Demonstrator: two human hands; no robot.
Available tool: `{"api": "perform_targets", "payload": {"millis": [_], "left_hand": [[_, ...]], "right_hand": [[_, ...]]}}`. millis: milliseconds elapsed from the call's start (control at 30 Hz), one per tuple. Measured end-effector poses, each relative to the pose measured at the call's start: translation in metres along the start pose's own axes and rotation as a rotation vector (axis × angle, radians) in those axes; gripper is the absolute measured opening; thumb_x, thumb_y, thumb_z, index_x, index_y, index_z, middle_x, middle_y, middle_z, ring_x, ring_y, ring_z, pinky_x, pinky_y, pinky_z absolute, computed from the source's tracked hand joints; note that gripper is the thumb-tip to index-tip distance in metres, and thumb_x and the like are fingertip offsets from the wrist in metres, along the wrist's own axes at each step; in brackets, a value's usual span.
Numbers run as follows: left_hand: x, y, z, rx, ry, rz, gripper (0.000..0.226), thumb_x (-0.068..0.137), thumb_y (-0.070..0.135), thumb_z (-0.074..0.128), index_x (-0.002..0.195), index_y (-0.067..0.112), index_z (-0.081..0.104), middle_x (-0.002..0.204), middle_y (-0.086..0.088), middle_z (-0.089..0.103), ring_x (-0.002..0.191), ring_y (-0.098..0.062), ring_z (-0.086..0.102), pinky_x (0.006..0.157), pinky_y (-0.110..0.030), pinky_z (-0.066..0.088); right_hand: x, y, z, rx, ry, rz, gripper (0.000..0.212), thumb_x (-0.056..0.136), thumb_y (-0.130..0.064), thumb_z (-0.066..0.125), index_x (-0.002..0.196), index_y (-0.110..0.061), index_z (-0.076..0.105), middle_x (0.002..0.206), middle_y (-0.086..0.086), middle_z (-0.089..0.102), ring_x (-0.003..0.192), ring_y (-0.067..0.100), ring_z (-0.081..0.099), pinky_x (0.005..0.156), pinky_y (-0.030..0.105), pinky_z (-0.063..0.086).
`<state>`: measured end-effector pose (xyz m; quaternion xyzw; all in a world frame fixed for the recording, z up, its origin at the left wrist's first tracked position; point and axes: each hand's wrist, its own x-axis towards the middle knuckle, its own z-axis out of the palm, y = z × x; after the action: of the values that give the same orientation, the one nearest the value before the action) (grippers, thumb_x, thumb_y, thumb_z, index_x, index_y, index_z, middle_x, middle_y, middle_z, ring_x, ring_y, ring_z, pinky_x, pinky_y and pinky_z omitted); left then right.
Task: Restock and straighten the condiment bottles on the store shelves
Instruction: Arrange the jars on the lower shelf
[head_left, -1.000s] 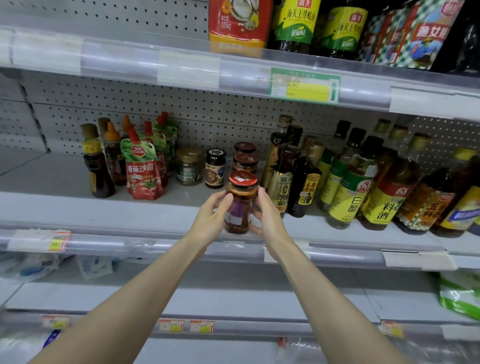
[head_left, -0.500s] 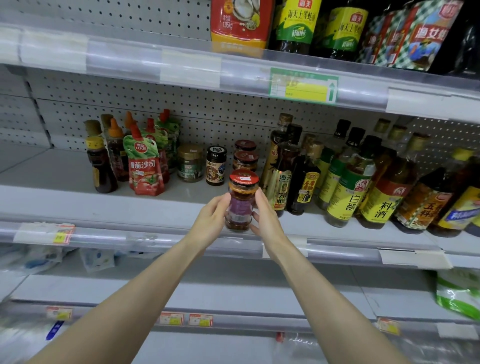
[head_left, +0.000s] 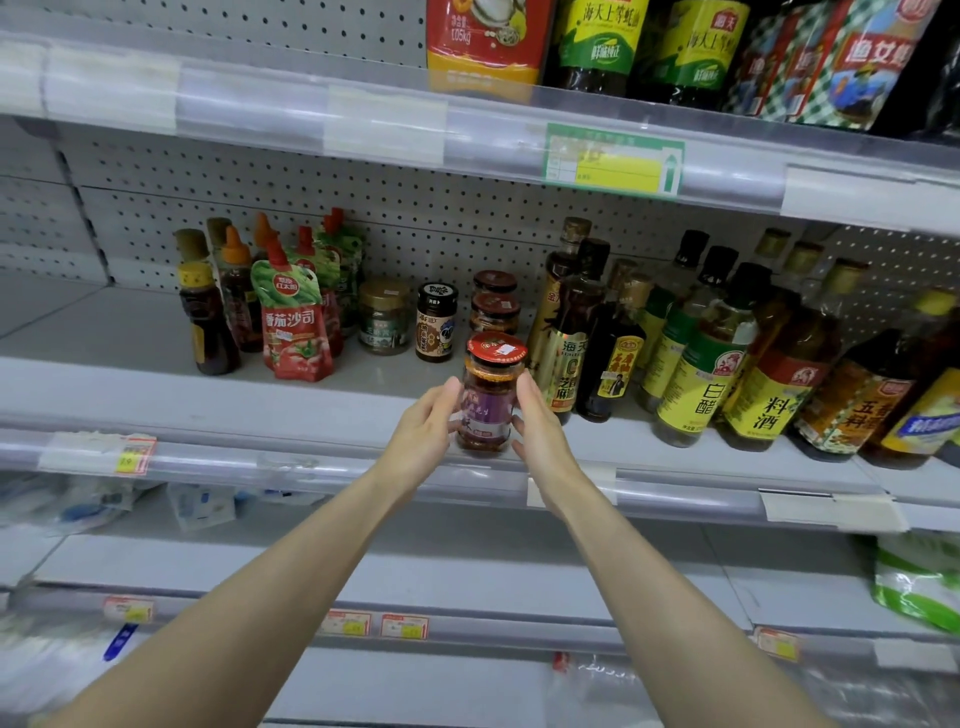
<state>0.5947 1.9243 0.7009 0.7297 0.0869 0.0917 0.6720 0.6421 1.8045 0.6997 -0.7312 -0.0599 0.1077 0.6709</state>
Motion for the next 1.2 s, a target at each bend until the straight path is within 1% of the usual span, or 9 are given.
{"api": "perform_targets", "payload": {"millis": [167, 267, 333, 500, 567, 700, 833, 967, 1200], "left_hand": [[0.005, 0.004, -0.001, 0.030, -0.014, -0.033, 0.054, 0.102, 0.047, 0.031, 0.146, 0.018, 0.038, 0.146, -0.001, 0.044, 0.133, -0.016, 0.041, 0.114, -0.037, 0.031], [-0.002, 0.006, 0.007, -0.020, -0.067, -0.011, 0.046, 0.103, 0.043, 0.028, 0.144, 0.024, 0.040, 0.134, 0.008, 0.049, 0.122, -0.006, 0.044, 0.101, -0.025, 0.033], [-0.008, 0.004, 0.007, -0.039, -0.060, 0.003, 0.042, 0.104, 0.042, 0.028, 0.139, 0.027, 0.043, 0.122, 0.010, 0.051, 0.114, -0.004, 0.047, 0.096, -0.024, 0.034], [-0.011, 0.002, 0.003, -0.015, -0.029, 0.013, 0.046, 0.103, 0.042, 0.028, 0.142, 0.021, 0.043, 0.126, 0.002, 0.052, 0.122, -0.012, 0.047, 0.106, -0.029, 0.035], [-0.010, 0.005, 0.002, -0.011, -0.031, 0.018, 0.044, 0.104, 0.042, 0.027, 0.144, 0.028, 0.037, 0.132, 0.002, 0.048, 0.128, -0.012, 0.043, 0.110, -0.032, 0.033], [-0.014, 0.007, 0.009, -0.039, -0.111, 0.028, 0.033, 0.104, 0.042, 0.024, 0.136, 0.046, 0.029, 0.127, 0.014, 0.044, 0.118, -0.001, 0.040, 0.098, -0.023, 0.031], [-0.015, 0.006, 0.011, -0.053, -0.108, 0.045, 0.027, 0.104, 0.042, 0.024, 0.130, 0.050, 0.027, 0.129, 0.016, 0.043, 0.121, 0.000, 0.038, 0.100, -0.022, 0.030], [-0.013, 0.009, 0.014, -0.056, -0.118, 0.038, 0.022, 0.103, 0.045, 0.023, 0.110, 0.063, 0.033, 0.126, 0.016, 0.044, 0.119, 0.000, 0.039, 0.099, -0.023, 0.031], [-0.004, 0.014, 0.016, -0.055, -0.114, 0.015, 0.023, 0.103, 0.048, 0.019, 0.099, 0.063, 0.036, 0.120, 0.012, 0.044, 0.115, -0.003, 0.040, 0.097, -0.025, 0.030]], "right_hand": [[-0.014, 0.010, 0.004, -0.035, 0.057, -0.066, 0.055, 0.101, -0.050, 0.033, 0.152, -0.033, 0.021, 0.157, -0.007, 0.027, 0.143, 0.015, 0.029, 0.118, 0.044, 0.026], [-0.015, 0.012, 0.007, -0.056, 0.045, -0.098, 0.055, 0.101, -0.052, 0.031, 0.152, -0.035, 0.021, 0.154, -0.011, 0.030, 0.140, 0.008, 0.028, 0.119, 0.042, 0.022], [-0.010, 0.008, 0.005, -0.060, 0.023, -0.060, 0.056, 0.100, -0.056, 0.027, 0.152, -0.037, 0.019, 0.158, -0.009, 0.026, 0.144, 0.013, 0.025, 0.120, 0.045, 0.020], [0.000, 0.002, -0.002, -0.005, 0.018, -0.024, 0.054, 0.102, -0.051, 0.027, 0.151, -0.031, 0.025, 0.155, -0.003, 0.034, 0.142, 0.016, 0.032, 0.118, 0.042, 0.025], [-0.003, 0.007, 0.001, -0.036, 0.028, -0.060, 0.053, 0.101, -0.052, 0.028, 0.151, -0.034, 0.026, 0.155, -0.005, 0.034, 0.141, 0.015, 0.032, 0.118, 0.044, 0.025], [-0.005, 0.014, 0.004, -0.018, 0.025, -0.069, 0.055, 0.098, -0.059, 0.029, 0.149, -0.039, 0.028, 0.155, -0.008, 0.033, 0.141, 0.013, 0.032, 0.118, 0.045, 0.025], [-0.003, 0.010, 0.001, 0.015, 0.015, -0.051, 0.054, 0.099, -0.057, 0.029, 0.150, -0.038, 0.026, 0.155, -0.007, 0.032, 0.142, 0.014, 0.031, 0.118, 0.044, 0.026], [-0.001, 0.011, -0.001, 0.039, 0.011, -0.045, 0.057, 0.097, -0.061, 0.030, 0.150, -0.038, 0.028, 0.154, -0.008, 0.035, 0.140, 0.015, 0.034, 0.117, 0.044, 0.028], [0.010, 0.006, -0.003, 0.070, 0.031, 0.008, 0.055, 0.096, -0.063, 0.031, 0.145, -0.038, 0.037, 0.149, -0.006, 0.044, 0.137, 0.018, 0.040, 0.115, 0.042, 0.031]]}}
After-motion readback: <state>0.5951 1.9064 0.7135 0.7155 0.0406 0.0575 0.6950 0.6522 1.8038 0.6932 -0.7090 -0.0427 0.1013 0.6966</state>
